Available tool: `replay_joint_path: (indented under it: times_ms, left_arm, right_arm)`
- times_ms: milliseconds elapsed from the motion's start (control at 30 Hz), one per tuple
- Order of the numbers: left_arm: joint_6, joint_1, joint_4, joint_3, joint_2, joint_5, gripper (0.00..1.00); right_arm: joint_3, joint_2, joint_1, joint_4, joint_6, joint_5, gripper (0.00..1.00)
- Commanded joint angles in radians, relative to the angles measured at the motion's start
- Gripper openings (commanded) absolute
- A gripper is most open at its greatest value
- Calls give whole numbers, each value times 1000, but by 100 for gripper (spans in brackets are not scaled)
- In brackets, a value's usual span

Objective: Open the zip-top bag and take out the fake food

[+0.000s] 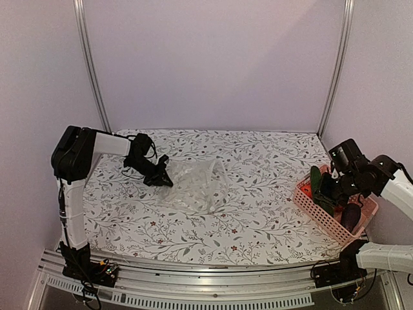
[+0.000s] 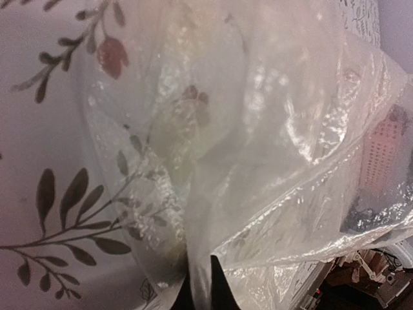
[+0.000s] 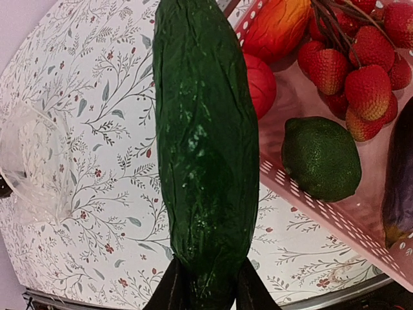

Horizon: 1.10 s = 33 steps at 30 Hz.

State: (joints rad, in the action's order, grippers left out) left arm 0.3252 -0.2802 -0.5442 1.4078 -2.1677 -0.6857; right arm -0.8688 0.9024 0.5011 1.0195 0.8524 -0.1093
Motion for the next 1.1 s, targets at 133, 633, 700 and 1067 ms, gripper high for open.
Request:
replay_joint_path:
  times_ms: [133,633,700,1067]
  left_arm:
    - [-8,9,-19,20,-33,1,0]
    - [-13,10,-4,22,-41,-19,0]
    - [-14,10,-4,24,-43,-20,0]
    - [-15,12,-8,16,-43,-20,0]
  right_arm:
    - [-38,147,-173,-170,4,73,0]
    - [-9,357,-414,-290,-242,273,0]
    - [1,366,-417,-287,-258,278,0]
    - [74,303,-458,-231,-265,238,2]
